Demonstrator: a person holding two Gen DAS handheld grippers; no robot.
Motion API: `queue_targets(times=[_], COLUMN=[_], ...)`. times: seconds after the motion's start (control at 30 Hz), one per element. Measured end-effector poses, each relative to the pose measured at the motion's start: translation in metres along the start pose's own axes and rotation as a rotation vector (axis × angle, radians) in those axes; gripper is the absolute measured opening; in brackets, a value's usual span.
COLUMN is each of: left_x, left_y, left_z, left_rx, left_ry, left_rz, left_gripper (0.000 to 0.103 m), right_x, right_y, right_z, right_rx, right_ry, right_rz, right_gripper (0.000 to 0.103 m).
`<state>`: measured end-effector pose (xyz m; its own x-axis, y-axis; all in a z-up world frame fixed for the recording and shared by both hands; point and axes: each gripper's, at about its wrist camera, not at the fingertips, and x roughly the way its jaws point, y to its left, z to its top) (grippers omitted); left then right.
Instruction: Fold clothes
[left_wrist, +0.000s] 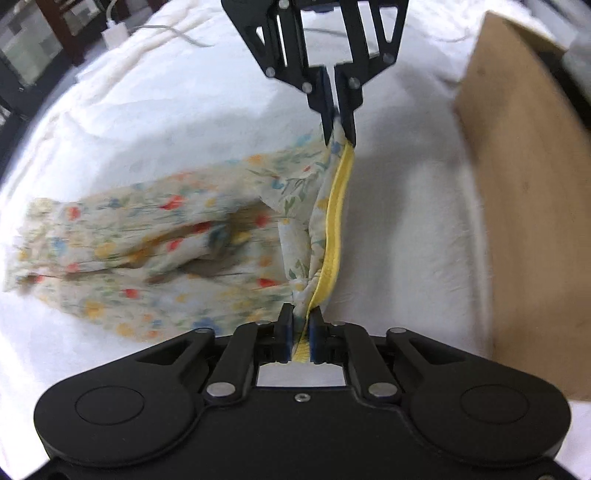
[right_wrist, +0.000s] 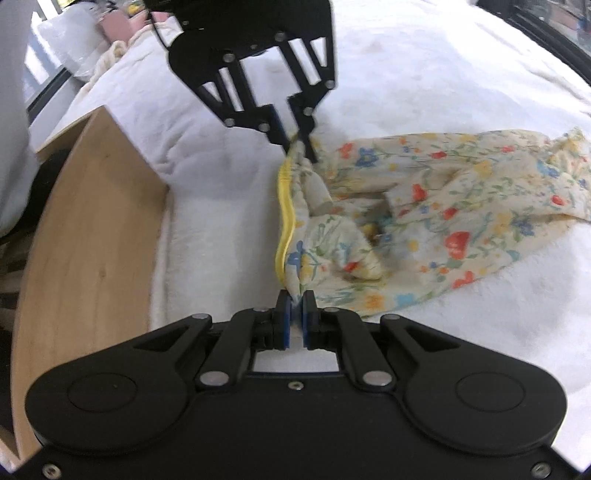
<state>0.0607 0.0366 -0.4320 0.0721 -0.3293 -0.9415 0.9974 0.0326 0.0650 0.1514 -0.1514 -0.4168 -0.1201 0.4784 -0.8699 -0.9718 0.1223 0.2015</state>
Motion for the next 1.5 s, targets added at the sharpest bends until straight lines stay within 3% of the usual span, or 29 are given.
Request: queue_targets(times=[0.13, 0.37, 0.43, 0.57, 0.77, 1.07, 1.17, 1.2, 1.23, 1.3, 1.37, 1.4, 1.43, 1.5], left_x=[0.000, -0.008, -0.009, -0.016, -0.027, 0.003, 0.011, 0.013, 0.013, 0.009, -0.001, -0.007, -0.013, -0.031], left_y=[-0.017, -0.025, -0.023, 0.008, 0.075, 0.135, 0.155, 0.160, 0.164, 0.172, 0.179, 0.179, 0.179, 0.178], left_z=[0.002, 0.001, 0.000, -0.001, 0.002, 0.020, 0.020, 0.019, 0.018, 0.013, 0.005, 0.002, -0.001, -0.007], left_rx=[-0.001, -0.038, -0.041, -0.076, -0.086, -0.065, -0.130, -0.158, -0.181, -0.216, -0.243, -0.244, -0.244, -0.238], left_ry=[0.004, 0.011, 0.012, 0.005, 0.006, 0.025, 0.022, 0.022, 0.025, 0.014, 0.002, 0.004, 0.006, 0.008], left_rz=[-0.043, -0.184, -0.173, -0.050, 0.159, 0.225, 0.272, 0.303, 0.330, 0.368, 0.407, 0.424, 0.440, 0.463], left_gripper=[0.007, 0.007, 0.007, 0.007, 0.007, 0.008, 0.009, 0.014, 0.028, 0.042, 0.050, 0.055, 0.058, 0.060], right_x=[0.007, 0.012, 0.013, 0.009, -0.023, -0.017, -0.006, -0.004, -0.001, 0.000, -0.005, -0.008, -0.013, -0.024], right_y=[0.020, 0.035, 0.039, 0.031, -0.035, -0.118, -0.136, -0.141, -0.147, -0.155, -0.163, -0.164, -0.163, -0.157], right_z=[-0.002, -0.005, -0.005, -0.003, 0.014, 0.029, 0.029, 0.028, 0.027, 0.024, 0.021, 0.021, 0.020, 0.020], right_rx=[-0.045, -0.063, -0.066, -0.042, 0.030, 0.071, 0.101, 0.124, 0.147, 0.201, 0.278, 0.291, 0.296, 0.284], right_ry=[0.024, 0.062, 0.076, 0.072, -0.008, -0.021, -0.009, -0.013, -0.016, -0.036, -0.077, -0.085, -0.100, -0.125], right_rz=[0.039, 0.135, 0.170, 0.179, 0.033, -0.174, -0.215, -0.237, -0.259, -0.308, -0.378, -0.391, -0.430, -0.497], right_gripper=[0.007, 0.007, 0.007, 0.007, 0.007, 0.007, 0.008, 0.009, 0.014, 0.033, 0.045, 0.058, 0.063, 0.063])
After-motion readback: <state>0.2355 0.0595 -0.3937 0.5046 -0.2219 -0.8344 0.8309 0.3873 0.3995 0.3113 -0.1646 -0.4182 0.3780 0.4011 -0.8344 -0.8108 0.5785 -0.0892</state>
